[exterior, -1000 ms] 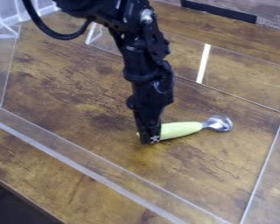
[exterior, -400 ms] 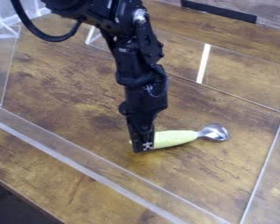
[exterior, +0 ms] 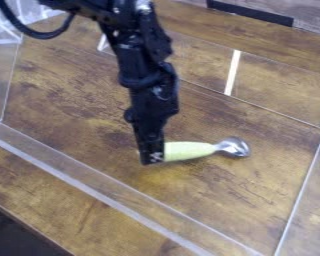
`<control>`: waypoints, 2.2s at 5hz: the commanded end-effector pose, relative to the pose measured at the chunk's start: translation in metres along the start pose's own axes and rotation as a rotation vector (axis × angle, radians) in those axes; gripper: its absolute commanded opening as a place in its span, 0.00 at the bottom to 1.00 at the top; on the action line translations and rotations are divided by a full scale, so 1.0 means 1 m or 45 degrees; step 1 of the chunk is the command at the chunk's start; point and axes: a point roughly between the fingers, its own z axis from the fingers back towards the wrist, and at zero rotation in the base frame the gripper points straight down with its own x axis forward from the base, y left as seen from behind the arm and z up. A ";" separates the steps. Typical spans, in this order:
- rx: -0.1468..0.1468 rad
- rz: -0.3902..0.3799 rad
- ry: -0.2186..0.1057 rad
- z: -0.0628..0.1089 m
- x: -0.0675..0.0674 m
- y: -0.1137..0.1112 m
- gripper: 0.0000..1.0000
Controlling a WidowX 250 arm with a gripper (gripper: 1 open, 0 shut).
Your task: Move the green spoon to the right
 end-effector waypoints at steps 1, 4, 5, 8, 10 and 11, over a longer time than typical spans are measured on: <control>0.028 -0.064 -0.045 -0.004 -0.007 0.014 1.00; 0.043 -0.129 -0.067 -0.005 0.034 -0.002 1.00; 0.051 -0.053 -0.073 -0.003 0.034 -0.002 0.00; 0.010 -0.090 -0.072 0.001 0.014 0.016 0.00; 0.001 -0.010 -0.039 0.011 0.024 0.015 0.00; -0.011 0.029 -0.016 0.015 0.033 0.014 0.00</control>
